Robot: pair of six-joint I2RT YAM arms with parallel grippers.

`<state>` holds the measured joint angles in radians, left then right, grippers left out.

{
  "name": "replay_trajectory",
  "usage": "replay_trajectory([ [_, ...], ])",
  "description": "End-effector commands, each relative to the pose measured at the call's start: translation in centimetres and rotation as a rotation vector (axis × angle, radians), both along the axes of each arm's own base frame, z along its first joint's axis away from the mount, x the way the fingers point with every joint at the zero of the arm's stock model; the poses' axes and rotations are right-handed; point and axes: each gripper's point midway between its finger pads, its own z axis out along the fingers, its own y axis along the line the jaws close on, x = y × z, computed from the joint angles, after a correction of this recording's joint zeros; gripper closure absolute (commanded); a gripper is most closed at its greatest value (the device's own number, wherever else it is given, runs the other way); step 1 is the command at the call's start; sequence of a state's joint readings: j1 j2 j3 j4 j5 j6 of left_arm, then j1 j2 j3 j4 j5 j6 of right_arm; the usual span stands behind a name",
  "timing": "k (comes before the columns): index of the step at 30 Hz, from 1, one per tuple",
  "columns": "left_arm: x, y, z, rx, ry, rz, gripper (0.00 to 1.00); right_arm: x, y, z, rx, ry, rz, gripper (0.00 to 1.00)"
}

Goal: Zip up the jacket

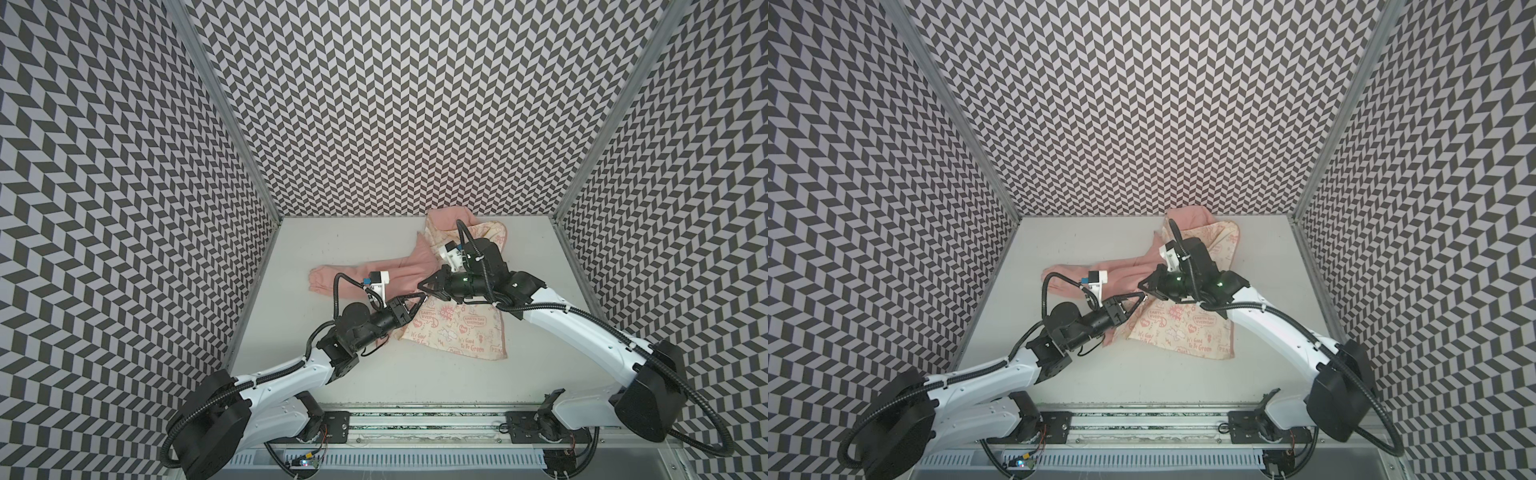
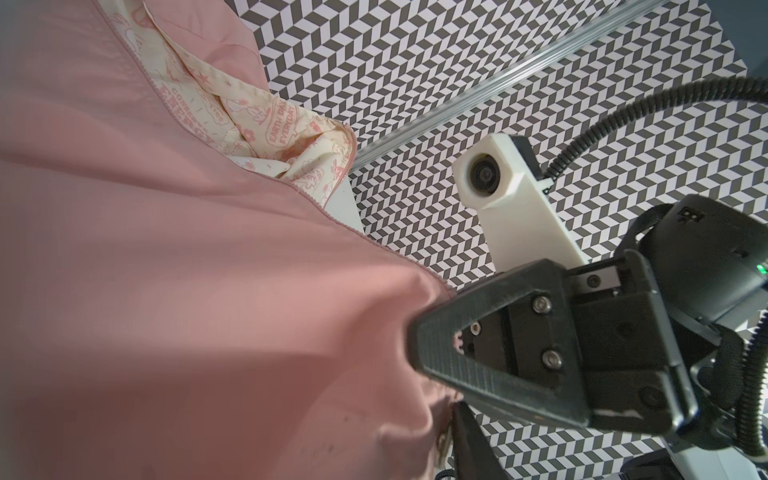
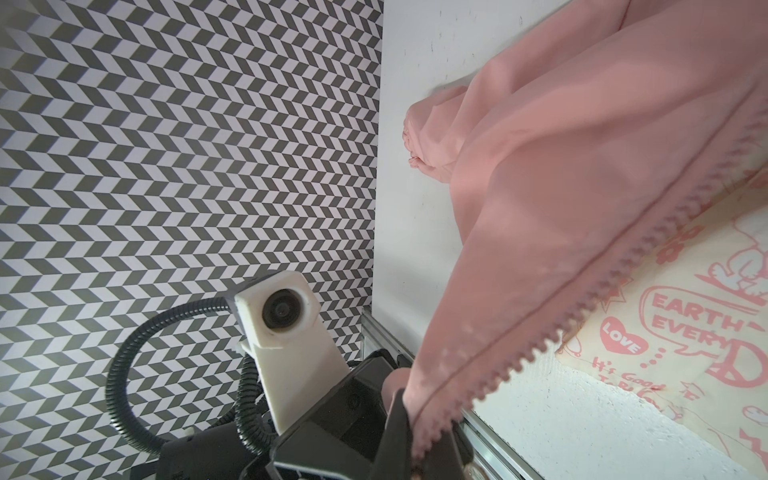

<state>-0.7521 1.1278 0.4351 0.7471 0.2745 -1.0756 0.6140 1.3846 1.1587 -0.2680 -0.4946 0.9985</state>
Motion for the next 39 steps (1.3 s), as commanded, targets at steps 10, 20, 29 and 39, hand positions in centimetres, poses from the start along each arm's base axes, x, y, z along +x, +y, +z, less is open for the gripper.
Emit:
replay_trajectory([
  [10,-0.3,-2.2,2.7,-0.065,-0.062,-0.132,0.77,-0.3,-1.5,1.5,0.021,-0.049,0.006,1.0],
  [20,-0.3,-3.1,2.4,-0.074,-0.051,-0.179,0.8,-0.1,-2.0,1.7,0.017,-0.056,0.007,1.0],
  [29,0.1,-2.6,1.7,-0.052,-0.032,-0.148,0.63,-0.5,-2.8,1.7,0.016,-0.056,0.006,1.0],
  [39,0.2,-2.2,1.9,-0.068,-0.041,-0.151,0.66,-0.7,-3.4,1.5,0.019,-0.053,0.001,1.0],
])
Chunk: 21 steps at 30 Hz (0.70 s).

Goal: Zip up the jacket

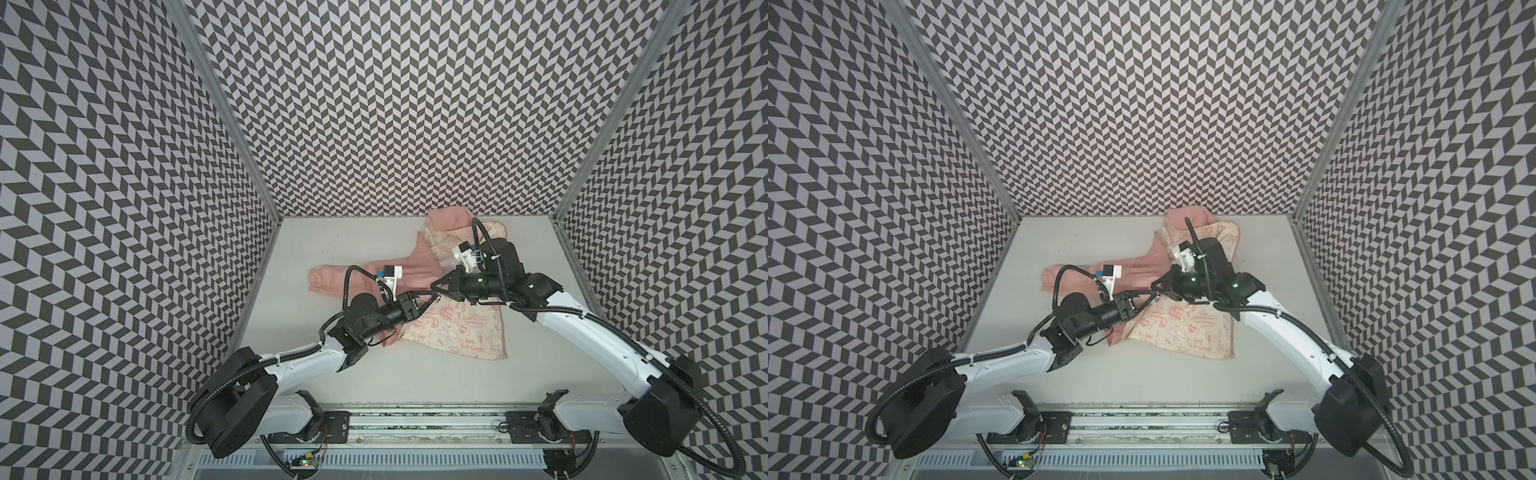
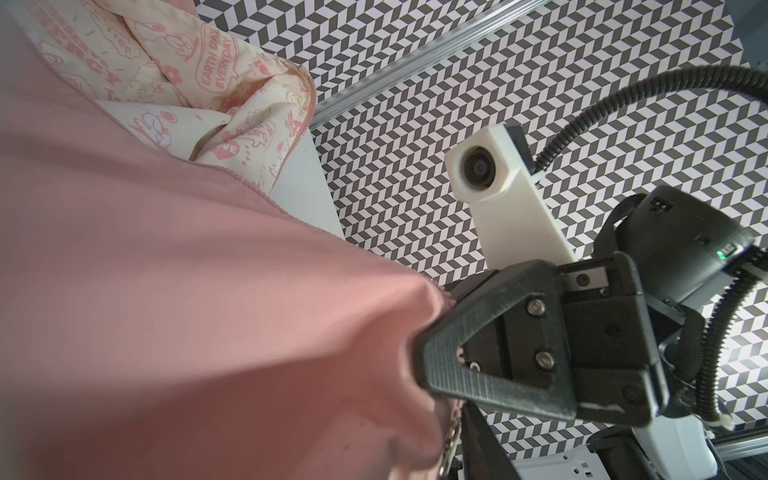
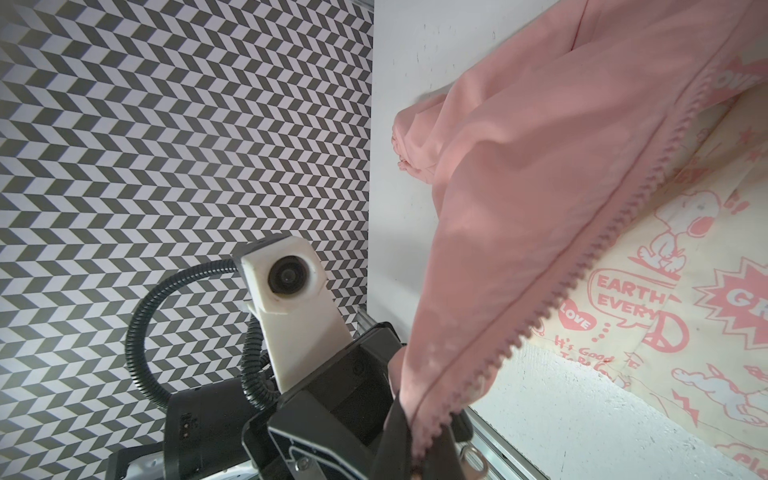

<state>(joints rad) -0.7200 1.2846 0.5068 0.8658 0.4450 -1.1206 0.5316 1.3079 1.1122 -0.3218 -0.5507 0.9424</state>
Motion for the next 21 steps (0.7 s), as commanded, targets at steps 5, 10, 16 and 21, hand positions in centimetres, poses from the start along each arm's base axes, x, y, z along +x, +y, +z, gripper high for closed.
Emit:
replay_trajectory([
  [5,-0.5,-0.14,2.13,-0.046,-0.063,-0.04,0.7,-0.37,-0.11,1.43,0.033,-0.039,0.013,1.0],
  [10,-0.78,-0.37,2.19,-0.051,-0.071,-0.063,0.73,-0.37,-0.13,1.29,0.032,-0.037,0.013,1.0],
  [16,-0.77,-0.45,1.94,-0.052,-0.066,-0.068,0.78,-0.28,-0.28,1.32,0.034,-0.036,0.009,1.0],
  [21,-0.75,-0.54,1.84,-0.057,-0.063,-0.072,0.83,-0.34,-0.36,1.41,0.035,-0.038,0.009,1.0],
])
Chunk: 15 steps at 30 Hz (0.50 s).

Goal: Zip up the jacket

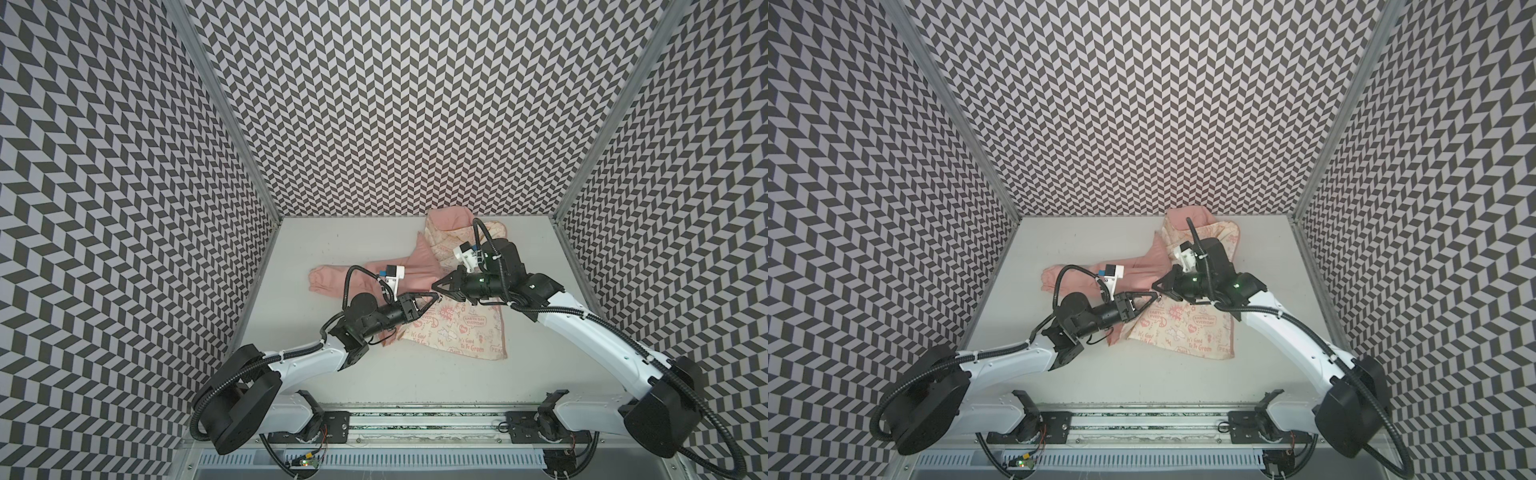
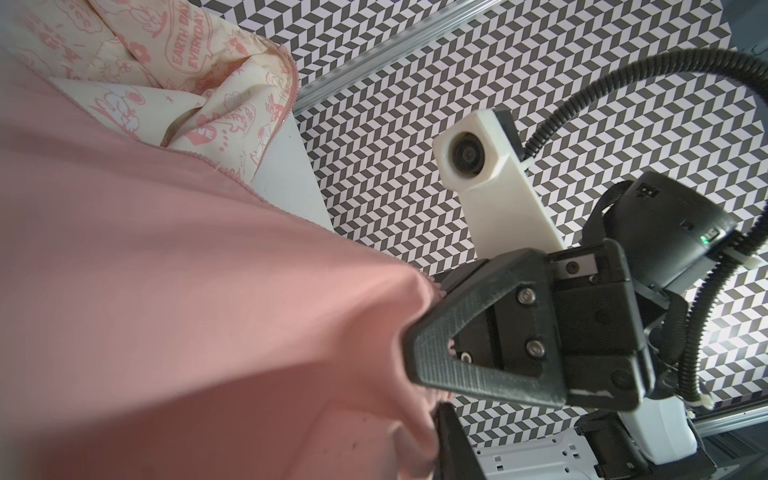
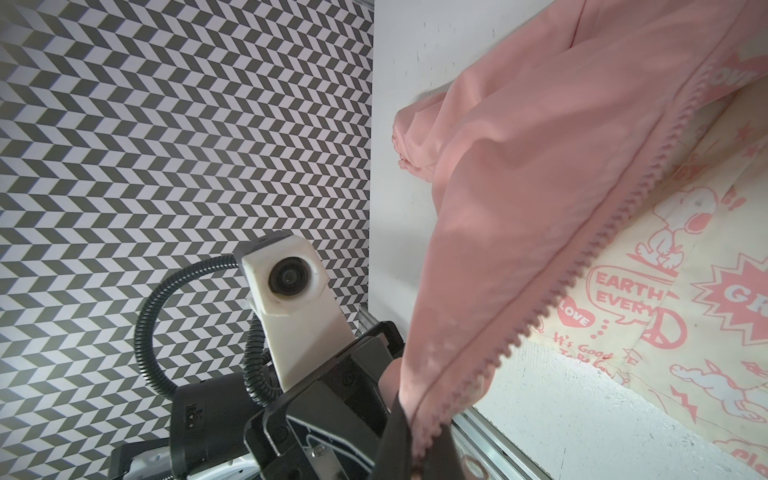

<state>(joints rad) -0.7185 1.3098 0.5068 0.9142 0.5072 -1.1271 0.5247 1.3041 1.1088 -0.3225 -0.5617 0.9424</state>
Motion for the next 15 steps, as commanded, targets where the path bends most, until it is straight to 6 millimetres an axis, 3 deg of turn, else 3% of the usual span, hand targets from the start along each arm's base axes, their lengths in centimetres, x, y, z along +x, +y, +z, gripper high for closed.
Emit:
replay_trajectory([
  [1,0.0,-0.1,1.7,-0.046,-0.044,-0.012,0.84,-0.2,-0.2,1.4,0.03,-0.041,0.005,1.0],
  [8,0.1,-0.1,1.7,-0.047,-0.043,-0.012,0.98,0.0,-0.9,1.1,0.01,-0.041,-0.008,0.99],
  [9,0.2,-0.1,1.7,-0.047,-0.04,-0.012,1.0,0.1,-1.1,1.0,0.005,-0.043,-0.013,0.91],
  [12,0.4,0.0,1.6,-0.046,-0.036,-0.007,1.0,0.4,-2.2,0.8,-0.03,-0.066,-0.03,0.45],
  [15,0.8,0.5,1.6,-0.047,-0.024,0.005,1.0,0.5,-4.6,0.5,-0.115,-0.111,-0.09,0.08],
])
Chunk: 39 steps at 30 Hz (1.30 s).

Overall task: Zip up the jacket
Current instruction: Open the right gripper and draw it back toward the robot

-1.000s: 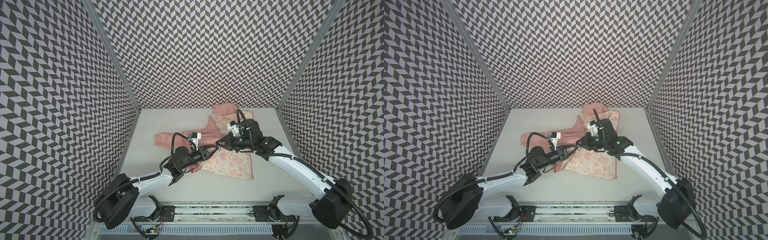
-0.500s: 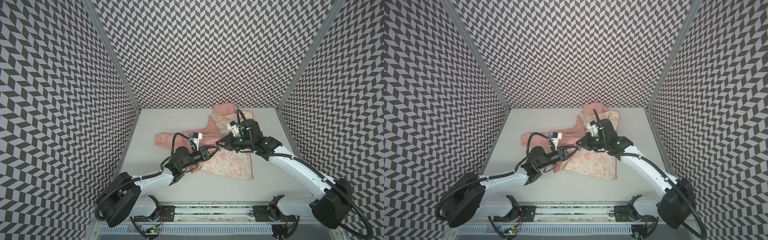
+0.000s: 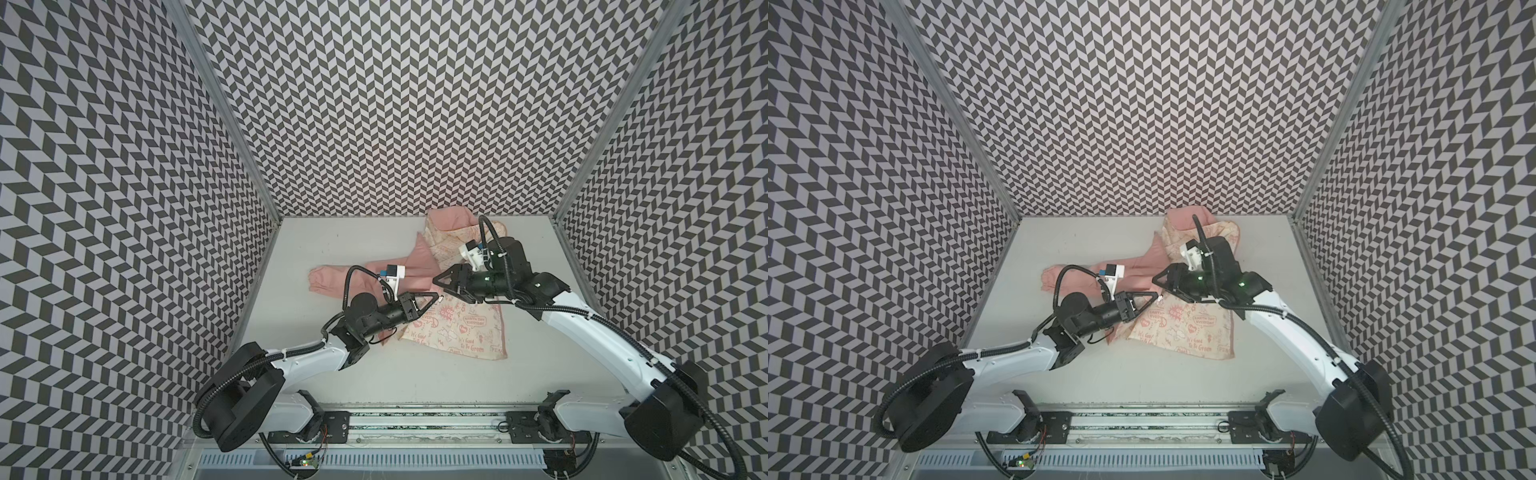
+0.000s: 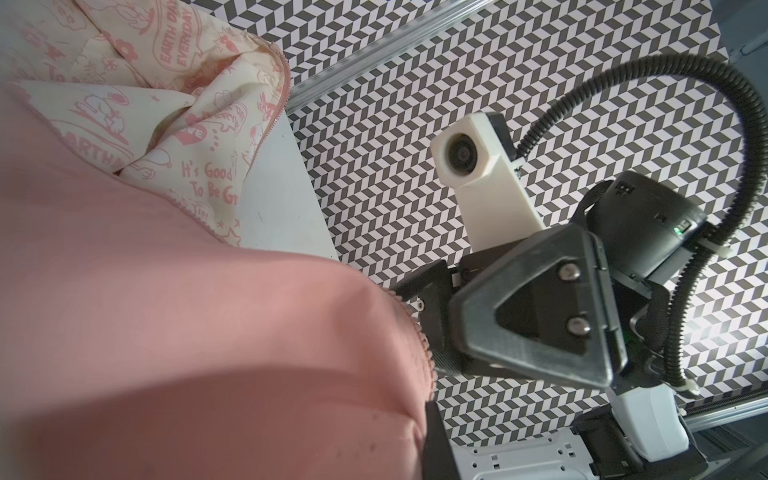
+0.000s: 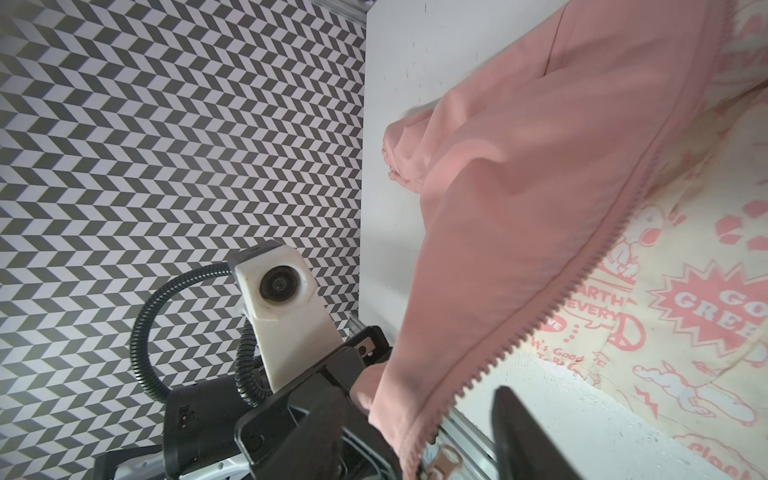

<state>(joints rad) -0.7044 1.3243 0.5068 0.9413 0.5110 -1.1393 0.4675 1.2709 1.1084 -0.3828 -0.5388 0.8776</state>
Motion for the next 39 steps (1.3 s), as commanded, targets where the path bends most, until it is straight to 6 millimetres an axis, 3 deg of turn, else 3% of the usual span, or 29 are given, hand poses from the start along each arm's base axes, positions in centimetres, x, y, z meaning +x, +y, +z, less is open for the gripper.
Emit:
replay_trajectory([
  [1,0.6,0.5,1.4,-0.033,-0.018,0.004,1.0,-0.2,-3.1,0.5,-0.096,-0.096,-0.07,0.01],
  [5,1.4,1.8,0.3,-0.008,0.011,0.039,1.0,-0.7,-7.5,-1.7,-0.217,-0.128,-0.206,0.0],
  [8,2.2,3.2,-1.0,0.032,0.041,0.089,1.0,-1.8,-11.2,-6.0,-0.33,-0.035,-0.281,0.01],
  [12,2.5,4.9,-2.9,0.123,0.065,0.148,1.0,-4.6,-13.7,-13.2,-0.406,0.169,-0.294,0.22],
  [18,1.8,5.6,-3.6,0.172,0.064,0.154,1.0,-8.6,-15.7,-19.3,-0.491,0.367,-0.323,0.43],
  [22,1.6,5.5,-4.0,0.149,0.072,0.141,1.0,-9.4,-16.6,-20.4,-0.519,0.392,-0.358,0.5],
  [28,1.6,5.3,-4.2,0.122,0.081,0.116,1.0,-10.5,-18.2,-21.9,-0.581,0.444,-0.429,0.5],
  [32,1.7,5.5,-4.1,0.109,0.079,0.112,1.0,-10.9,-18.0,-23.2,-0.552,0.475,-0.444,0.58],
  [39,1.8,5.6,-4.1,0.099,0.086,0.102,1.0,-10.2,-17.4,-24.0,-0.483,0.48,-0.48,0.53],
])
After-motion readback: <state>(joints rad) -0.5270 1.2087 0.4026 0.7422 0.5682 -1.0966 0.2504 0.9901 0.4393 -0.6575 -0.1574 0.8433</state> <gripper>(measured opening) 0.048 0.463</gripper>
